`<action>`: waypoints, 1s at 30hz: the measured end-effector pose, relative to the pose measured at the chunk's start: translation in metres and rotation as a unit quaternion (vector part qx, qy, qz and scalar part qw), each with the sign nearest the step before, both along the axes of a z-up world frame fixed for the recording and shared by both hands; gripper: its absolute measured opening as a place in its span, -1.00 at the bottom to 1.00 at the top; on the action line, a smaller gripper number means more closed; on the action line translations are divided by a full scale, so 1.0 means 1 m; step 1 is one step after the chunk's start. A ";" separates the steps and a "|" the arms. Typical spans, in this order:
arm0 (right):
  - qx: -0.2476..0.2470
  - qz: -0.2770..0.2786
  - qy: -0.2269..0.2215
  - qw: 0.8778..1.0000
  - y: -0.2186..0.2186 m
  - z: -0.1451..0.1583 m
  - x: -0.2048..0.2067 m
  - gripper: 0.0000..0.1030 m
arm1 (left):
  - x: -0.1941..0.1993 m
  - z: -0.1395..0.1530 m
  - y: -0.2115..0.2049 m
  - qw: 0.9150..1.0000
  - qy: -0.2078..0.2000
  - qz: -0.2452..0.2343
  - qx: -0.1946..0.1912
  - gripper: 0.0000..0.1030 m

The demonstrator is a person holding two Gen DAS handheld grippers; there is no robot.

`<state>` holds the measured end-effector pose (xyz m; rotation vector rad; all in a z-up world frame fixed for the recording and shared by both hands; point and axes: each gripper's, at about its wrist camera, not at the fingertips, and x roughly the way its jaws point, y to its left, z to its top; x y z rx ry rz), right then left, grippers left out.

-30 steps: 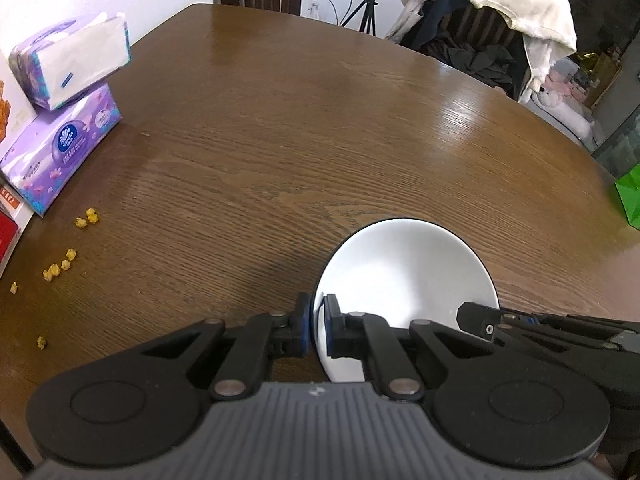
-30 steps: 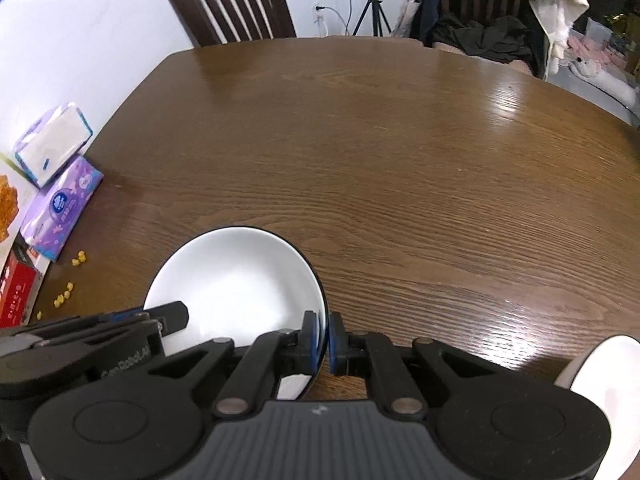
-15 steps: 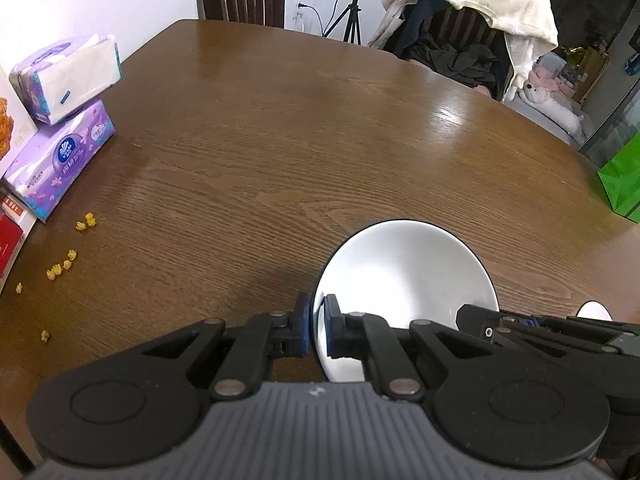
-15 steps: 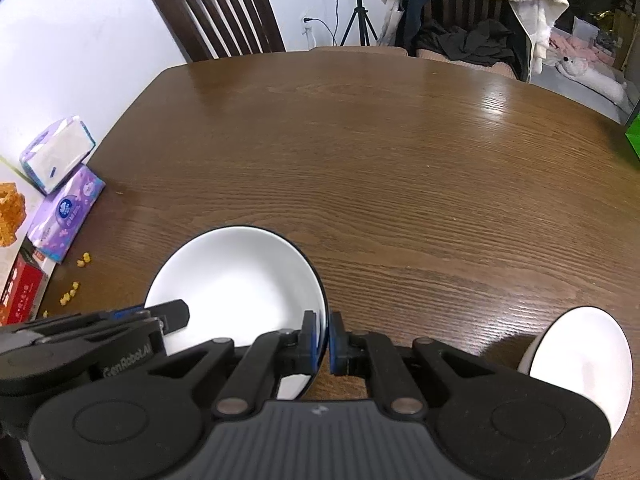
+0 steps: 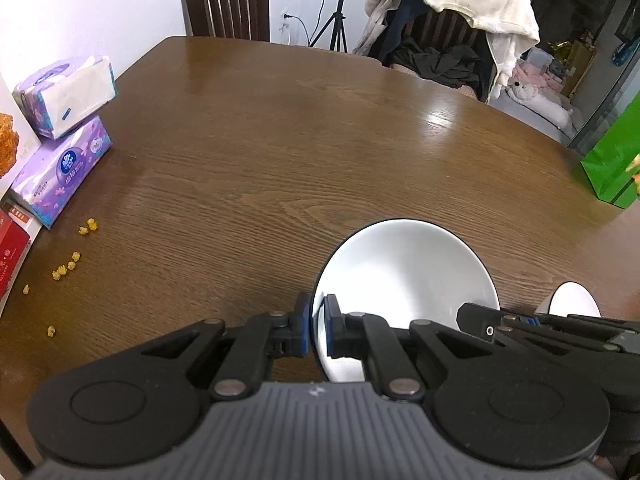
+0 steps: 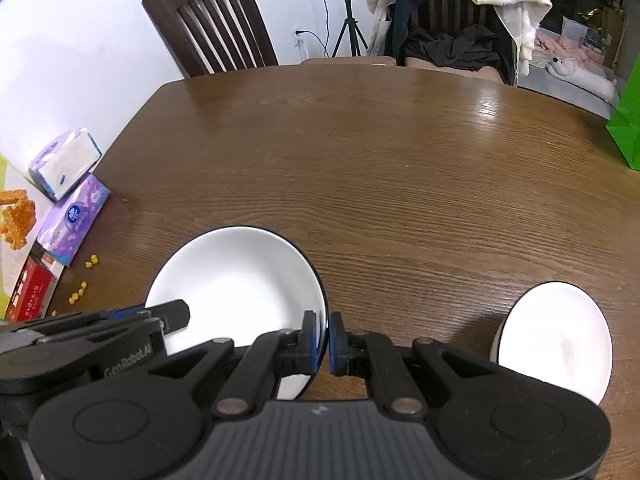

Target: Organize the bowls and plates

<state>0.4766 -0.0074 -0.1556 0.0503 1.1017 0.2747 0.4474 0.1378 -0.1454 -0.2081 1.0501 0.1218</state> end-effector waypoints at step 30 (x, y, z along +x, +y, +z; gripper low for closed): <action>0.011 -0.032 -0.019 0.999 -0.053 0.024 -0.072 -0.89 | -0.060 0.027 -0.048 0.999 -0.024 -0.035 0.007 -0.85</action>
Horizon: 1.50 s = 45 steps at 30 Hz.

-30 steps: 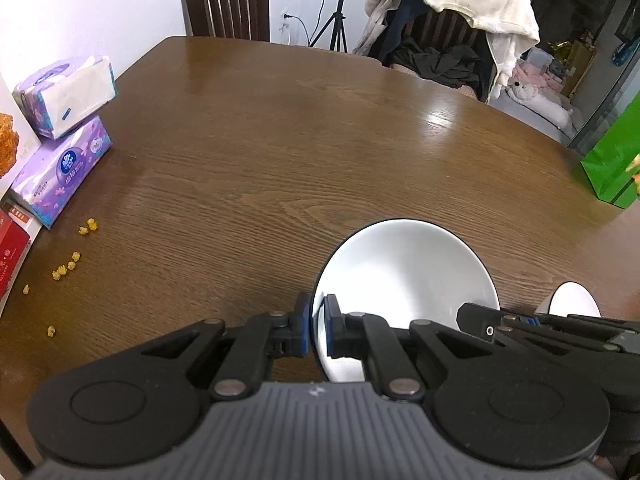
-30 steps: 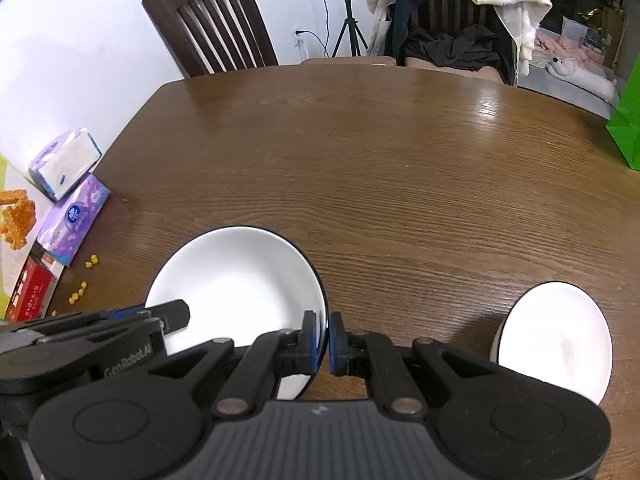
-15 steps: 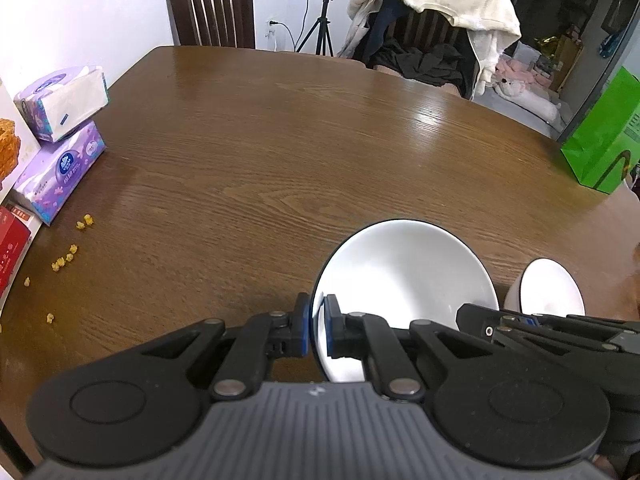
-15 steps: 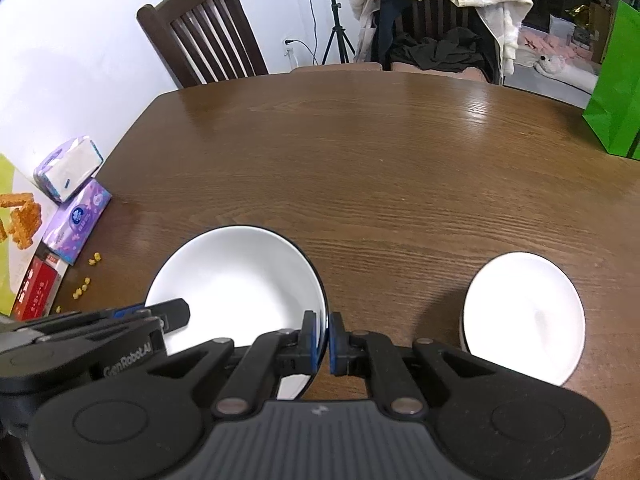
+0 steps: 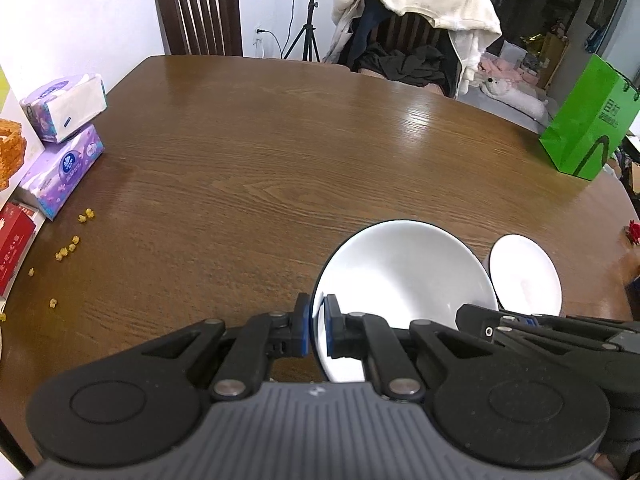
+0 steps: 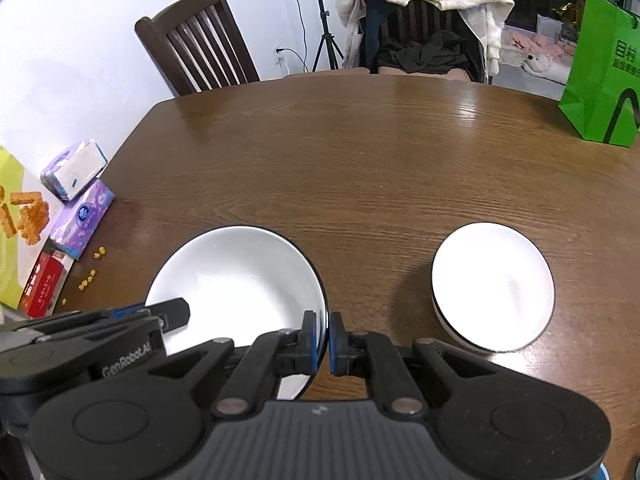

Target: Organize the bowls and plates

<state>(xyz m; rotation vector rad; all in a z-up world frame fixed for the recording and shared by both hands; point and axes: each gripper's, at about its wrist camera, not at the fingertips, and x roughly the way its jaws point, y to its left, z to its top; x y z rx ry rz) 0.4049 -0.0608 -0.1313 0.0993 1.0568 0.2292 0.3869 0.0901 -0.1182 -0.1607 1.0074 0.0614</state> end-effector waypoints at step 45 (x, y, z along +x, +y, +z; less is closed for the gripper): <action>-0.002 -0.059 -0.024 0.998 -0.062 0.026 -0.114 -0.89 | -0.096 0.031 -0.068 0.998 -0.027 -0.062 -0.001 -0.85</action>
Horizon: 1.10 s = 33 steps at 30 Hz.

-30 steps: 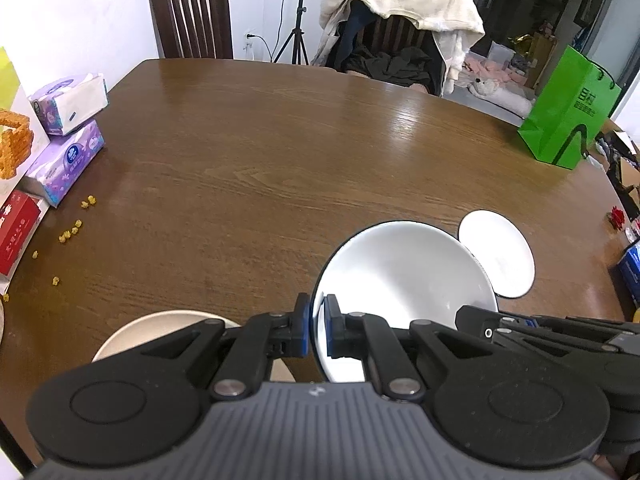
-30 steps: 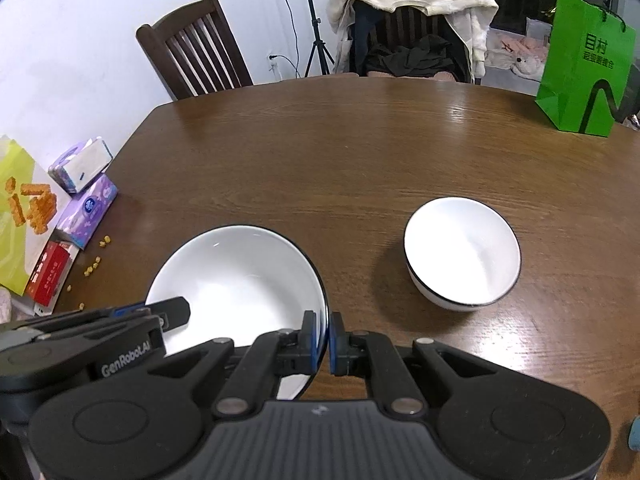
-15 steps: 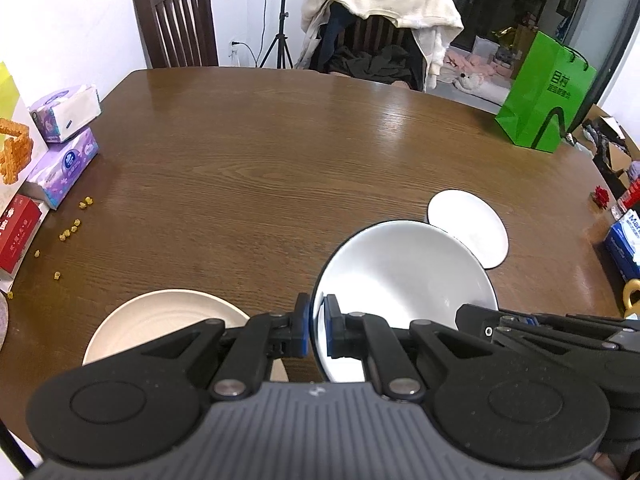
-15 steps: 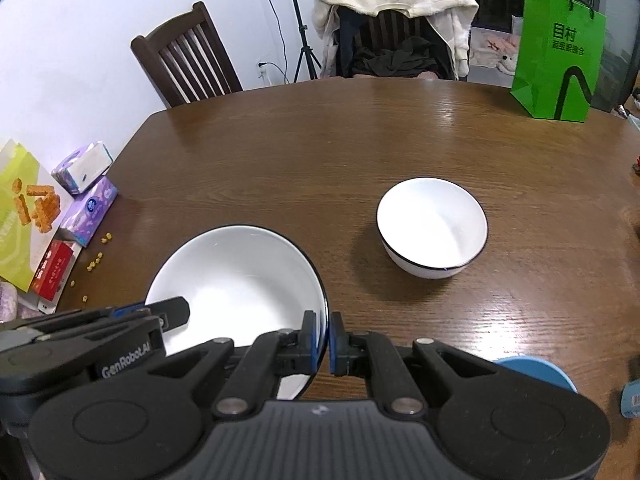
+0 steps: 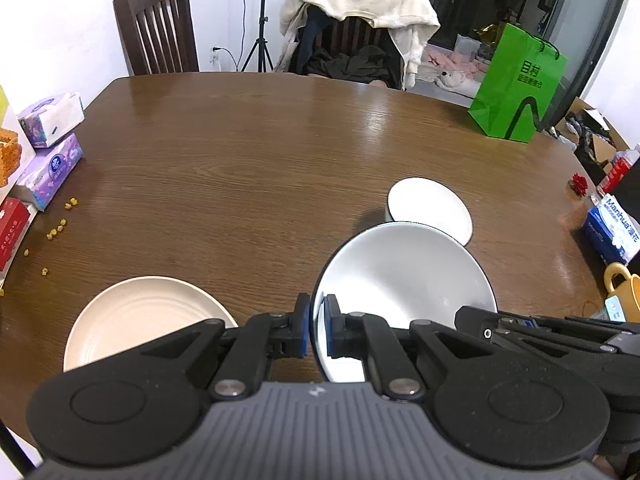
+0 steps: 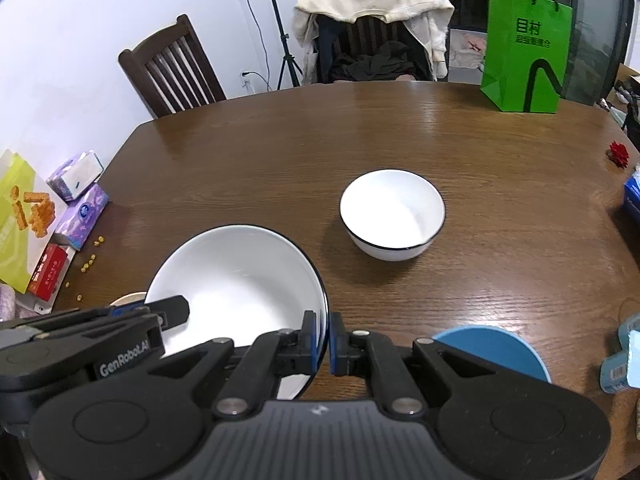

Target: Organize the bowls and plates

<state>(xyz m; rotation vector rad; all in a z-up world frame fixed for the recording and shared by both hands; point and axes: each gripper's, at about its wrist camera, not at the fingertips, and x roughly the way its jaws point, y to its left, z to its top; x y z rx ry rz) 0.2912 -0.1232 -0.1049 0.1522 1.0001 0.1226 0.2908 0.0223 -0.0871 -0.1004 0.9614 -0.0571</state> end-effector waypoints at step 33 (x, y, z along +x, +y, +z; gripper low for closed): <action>0.002 -0.073 -0.005 0.997 -0.076 0.003 -0.055 -0.89 | -0.029 0.004 -0.071 0.997 -0.003 -0.079 0.000 -0.85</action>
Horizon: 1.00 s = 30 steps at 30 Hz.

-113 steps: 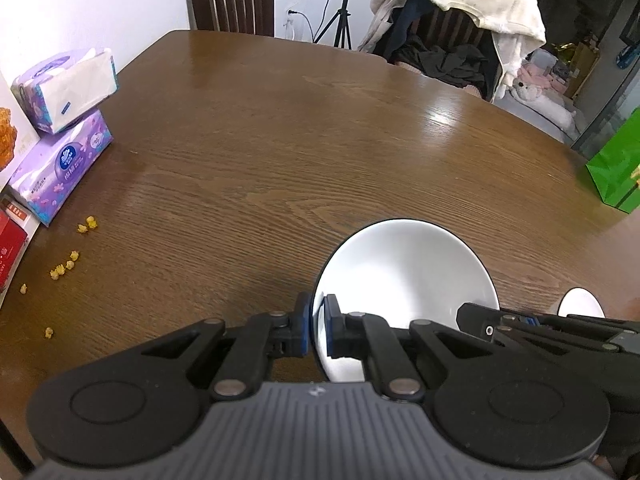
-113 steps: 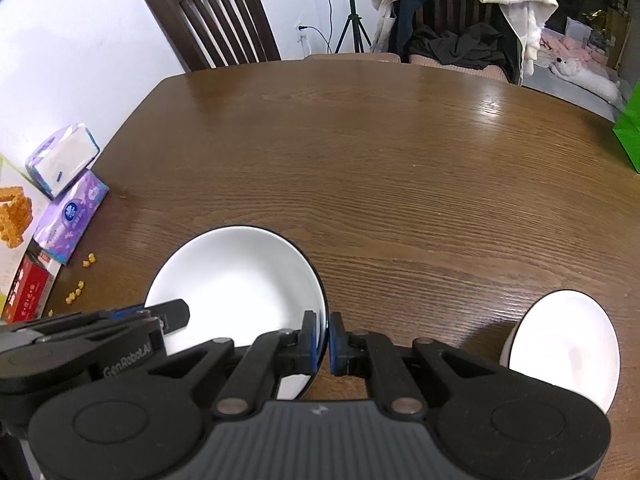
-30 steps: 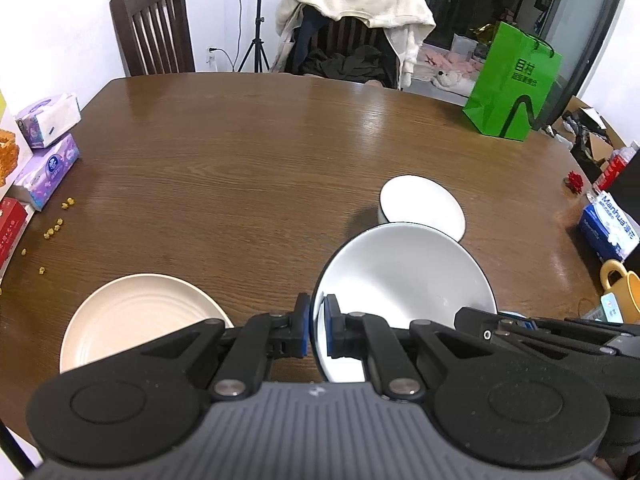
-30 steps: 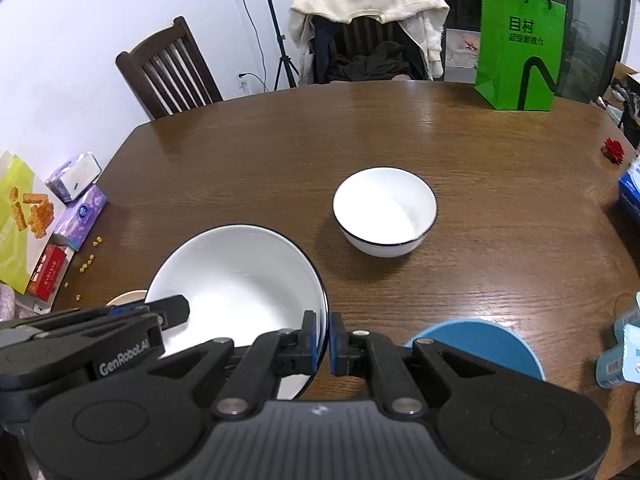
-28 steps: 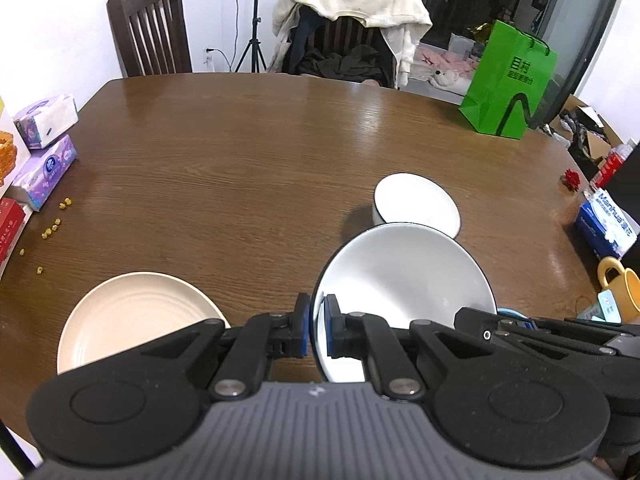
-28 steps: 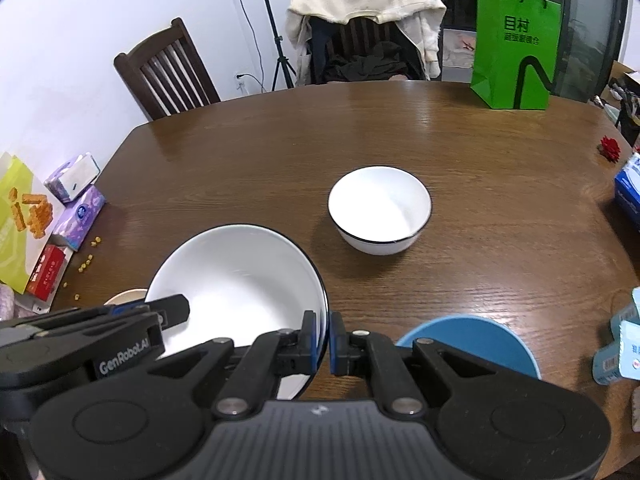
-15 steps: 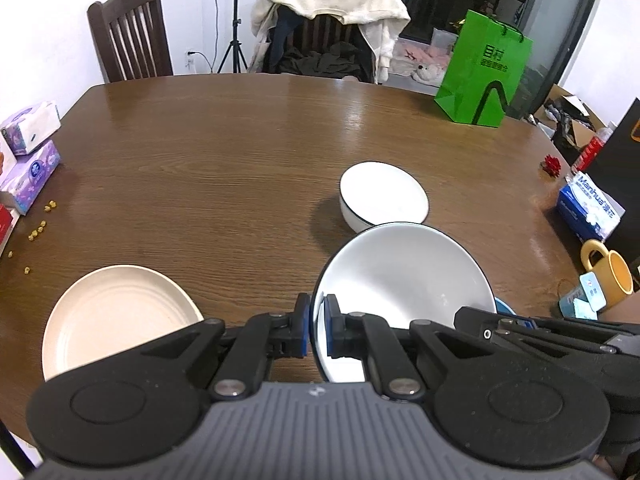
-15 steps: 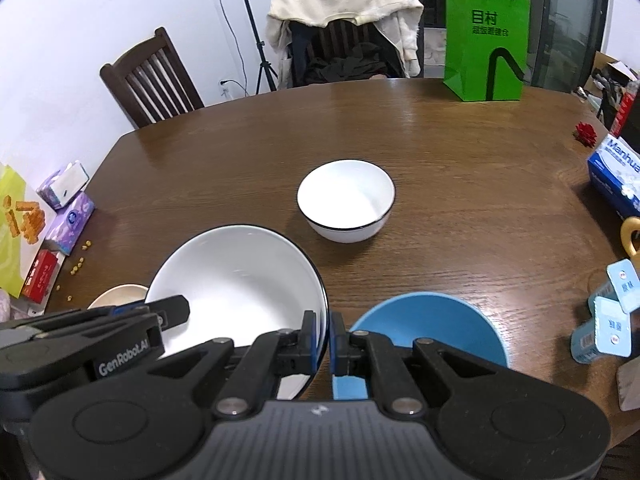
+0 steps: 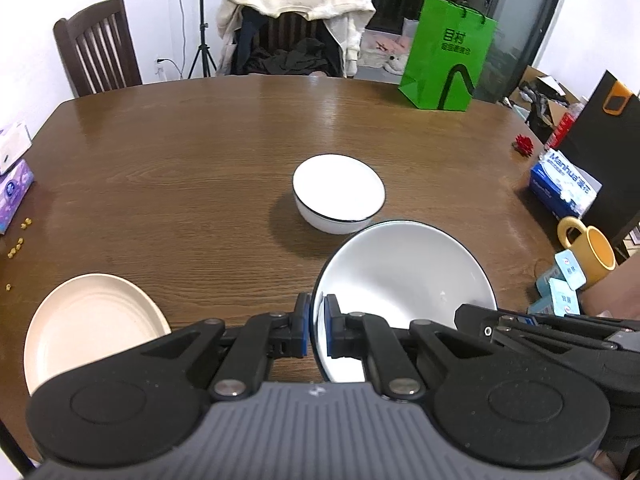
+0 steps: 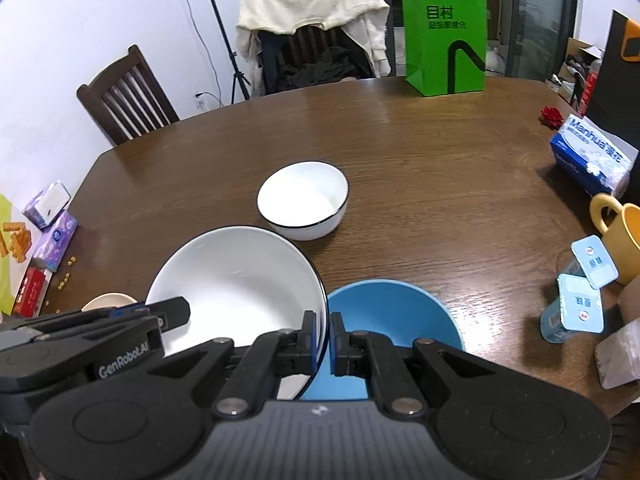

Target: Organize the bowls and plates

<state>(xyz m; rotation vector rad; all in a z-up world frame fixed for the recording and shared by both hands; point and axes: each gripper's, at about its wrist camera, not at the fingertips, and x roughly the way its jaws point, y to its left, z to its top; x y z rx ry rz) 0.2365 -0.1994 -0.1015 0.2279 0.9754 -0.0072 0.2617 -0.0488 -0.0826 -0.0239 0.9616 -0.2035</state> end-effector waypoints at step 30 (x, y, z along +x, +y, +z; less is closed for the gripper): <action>0.002 -0.072 0.054 0.996 -0.062 -0.042 -0.004 -0.89 | 0.024 -0.046 -0.064 0.995 0.059 -0.084 0.015 -0.85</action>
